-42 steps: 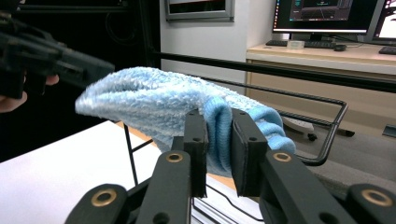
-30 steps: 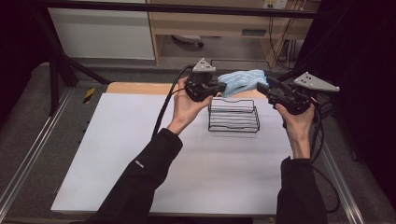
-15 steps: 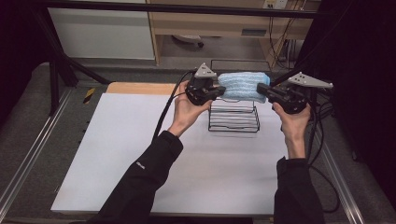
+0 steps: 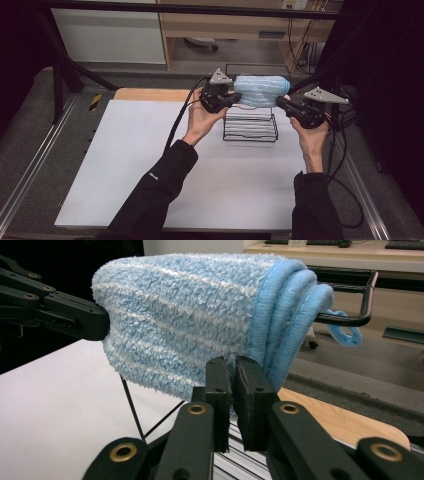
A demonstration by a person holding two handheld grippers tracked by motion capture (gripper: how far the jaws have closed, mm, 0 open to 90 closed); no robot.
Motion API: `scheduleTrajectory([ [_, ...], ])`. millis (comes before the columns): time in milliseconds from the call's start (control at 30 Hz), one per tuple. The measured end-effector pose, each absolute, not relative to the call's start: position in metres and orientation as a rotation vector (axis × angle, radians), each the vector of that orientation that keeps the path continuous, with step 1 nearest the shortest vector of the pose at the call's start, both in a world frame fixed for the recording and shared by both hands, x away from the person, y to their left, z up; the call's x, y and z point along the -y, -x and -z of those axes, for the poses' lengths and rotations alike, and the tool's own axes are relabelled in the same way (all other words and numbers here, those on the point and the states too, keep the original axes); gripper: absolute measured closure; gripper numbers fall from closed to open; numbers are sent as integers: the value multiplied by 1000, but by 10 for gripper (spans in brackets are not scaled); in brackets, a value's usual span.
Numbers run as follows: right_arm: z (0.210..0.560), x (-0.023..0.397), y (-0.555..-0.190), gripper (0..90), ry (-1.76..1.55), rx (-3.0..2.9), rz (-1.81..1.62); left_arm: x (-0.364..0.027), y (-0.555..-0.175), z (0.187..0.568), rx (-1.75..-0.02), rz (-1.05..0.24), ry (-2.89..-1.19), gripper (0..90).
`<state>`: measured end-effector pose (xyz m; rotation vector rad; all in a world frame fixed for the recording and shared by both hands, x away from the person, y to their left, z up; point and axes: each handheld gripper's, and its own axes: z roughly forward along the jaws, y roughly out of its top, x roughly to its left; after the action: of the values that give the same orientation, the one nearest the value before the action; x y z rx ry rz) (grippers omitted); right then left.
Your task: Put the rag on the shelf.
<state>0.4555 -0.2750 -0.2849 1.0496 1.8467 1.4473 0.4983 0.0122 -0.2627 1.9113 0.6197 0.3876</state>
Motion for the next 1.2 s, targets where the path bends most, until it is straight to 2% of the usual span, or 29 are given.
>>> scheduleTrajectory([
  [167, 282, 275, -450, 786, -1039, -1845, -1469, -19, -494, 260, -613, -399, -1898, 895],
  [367, 271, 271, -442, 671, -1010, -1839, -1476, -34, -488, 250, -633, -426, -1880, 827],
  [633, 258, 265, -438, 518, -1039, -1817, -1489, -61, -476, 248, -689, -430, -1898, 666],
  [733, 254, 263, -435, 425, -1044, -1811, -1496, -74, -471, 250, -711, -438, -1909, 603],
  [1033, 249, 256, -423, 200, -1052, -1831, -1484, -118, -453, 267, -788, -453, -1933, 434],
  [1200, 254, 254, -416, 115, -1067, -1853, -1475, -141, -441, 283, -836, -439, -1940, 350],
])
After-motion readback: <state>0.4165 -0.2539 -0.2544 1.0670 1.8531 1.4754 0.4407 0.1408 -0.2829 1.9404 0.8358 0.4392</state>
